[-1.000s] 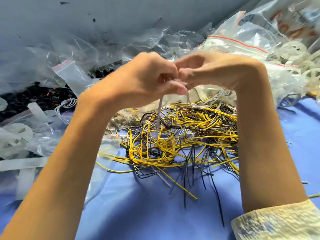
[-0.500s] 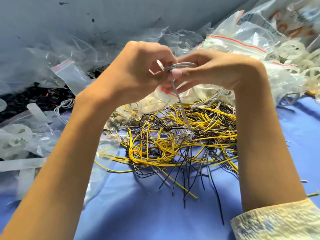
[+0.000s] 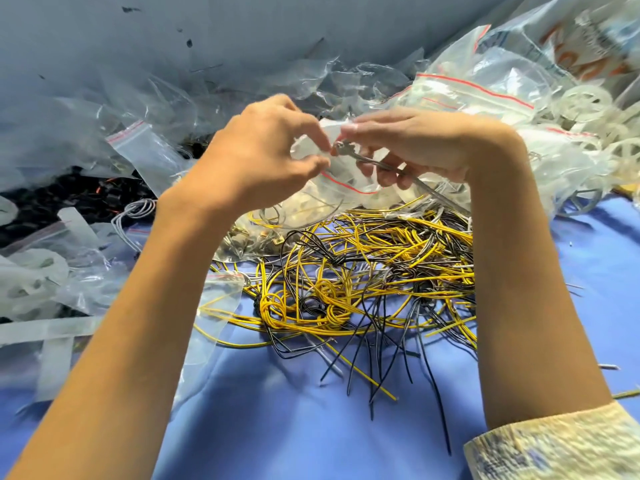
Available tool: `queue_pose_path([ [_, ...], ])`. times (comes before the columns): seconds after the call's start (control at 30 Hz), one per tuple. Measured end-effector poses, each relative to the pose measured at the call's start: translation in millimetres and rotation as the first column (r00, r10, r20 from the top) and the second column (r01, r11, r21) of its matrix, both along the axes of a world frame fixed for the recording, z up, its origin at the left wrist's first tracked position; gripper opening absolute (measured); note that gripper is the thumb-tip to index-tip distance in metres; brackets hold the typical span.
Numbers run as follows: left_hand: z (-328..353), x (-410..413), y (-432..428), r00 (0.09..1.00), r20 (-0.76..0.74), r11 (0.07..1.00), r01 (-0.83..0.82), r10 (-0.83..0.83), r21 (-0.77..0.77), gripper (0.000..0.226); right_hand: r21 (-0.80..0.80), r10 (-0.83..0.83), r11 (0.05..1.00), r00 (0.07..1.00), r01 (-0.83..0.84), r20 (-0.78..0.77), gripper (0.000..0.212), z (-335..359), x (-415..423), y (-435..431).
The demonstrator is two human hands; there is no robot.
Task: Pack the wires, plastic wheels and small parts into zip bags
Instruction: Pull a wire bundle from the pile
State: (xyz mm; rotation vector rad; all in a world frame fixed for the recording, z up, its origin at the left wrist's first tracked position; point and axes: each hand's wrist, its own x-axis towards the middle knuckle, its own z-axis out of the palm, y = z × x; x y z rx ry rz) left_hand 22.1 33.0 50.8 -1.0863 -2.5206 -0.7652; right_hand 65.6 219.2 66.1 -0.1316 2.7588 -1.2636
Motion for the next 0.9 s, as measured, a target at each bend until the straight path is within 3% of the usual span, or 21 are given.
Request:
queue_pose_path([
  [0.07, -1, -2, -1, 0.998, 0.024, 0.998, -0.054, 0.055, -0.040, 0.020, 0.103, -0.027, 0.994, 1.000, 0.025, 0.014, 0.025, -2, -2, 2],
  [0.2, -2, -1, 3, 0.996, 0.056, 0.997, -0.068, 0.069, -0.026, 0.032, 0.234, -0.030, 0.972, 0.999, 0.021, 0.032, 0.045, -3, -5, 4],
  [0.33, -2, 1, 6, 0.994, 0.065, 0.996, -0.083, 0.085, -0.027, 0.030, 0.405, 0.031, 0.914, 0.999, -0.034, 0.014, 0.033, -1, -5, 2],
  [0.5, 0, 6, 4, 0.988, 0.122, 0.990, -0.077, 0.092, -0.118, 0.045, 0.159, 0.069, 0.985, 0.997, -0.065, -0.022, 0.026, -5, -9, -4],
  [0.77, 1, 10, 5, 0.985, 0.150, 0.982, -0.061, 0.089, -0.181, 0.032, -0.034, 0.141, 0.989, 0.989, -0.143, -0.051, 0.026, -4, -9, -4],
  [0.9, -2, 8, 7, 0.988, 0.110, 0.982, -0.093, 0.112, -0.164, 0.006, 0.005, 0.149, 0.989, 0.988, -0.150, 0.045, 0.053, -3, -6, -10],
])
